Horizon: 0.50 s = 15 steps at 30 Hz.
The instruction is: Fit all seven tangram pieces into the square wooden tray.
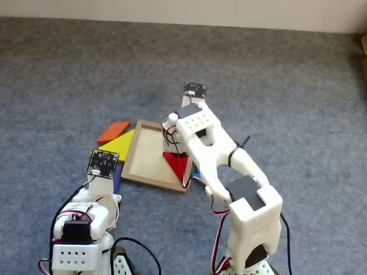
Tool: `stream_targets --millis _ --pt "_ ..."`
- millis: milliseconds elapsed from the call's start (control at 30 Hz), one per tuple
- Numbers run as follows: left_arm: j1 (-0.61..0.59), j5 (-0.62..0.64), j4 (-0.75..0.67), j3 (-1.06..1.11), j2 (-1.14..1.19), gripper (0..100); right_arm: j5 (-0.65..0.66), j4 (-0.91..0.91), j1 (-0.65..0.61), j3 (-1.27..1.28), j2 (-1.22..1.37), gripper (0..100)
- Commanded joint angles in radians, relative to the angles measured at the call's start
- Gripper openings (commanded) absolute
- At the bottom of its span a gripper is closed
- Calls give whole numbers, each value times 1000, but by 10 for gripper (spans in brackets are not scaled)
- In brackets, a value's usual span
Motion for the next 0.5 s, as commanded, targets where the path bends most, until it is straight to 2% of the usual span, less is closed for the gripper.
stream_targets --millis 0,100,167,400,467 --pt "-18 6 3 19 -58 6 12 35 28 -4 -128 5" --pt "-18 6 3 19 -58 6 15 44 31 1 -203 5" --pt "-18 6 3 19 -58 6 89 74 33 16 -237 5" --pt "-18 6 3 19 -58 6 654 174 35 111 -348 5" --pt "-18 6 3 19 -58 6 721 182 33 151 -375 5"
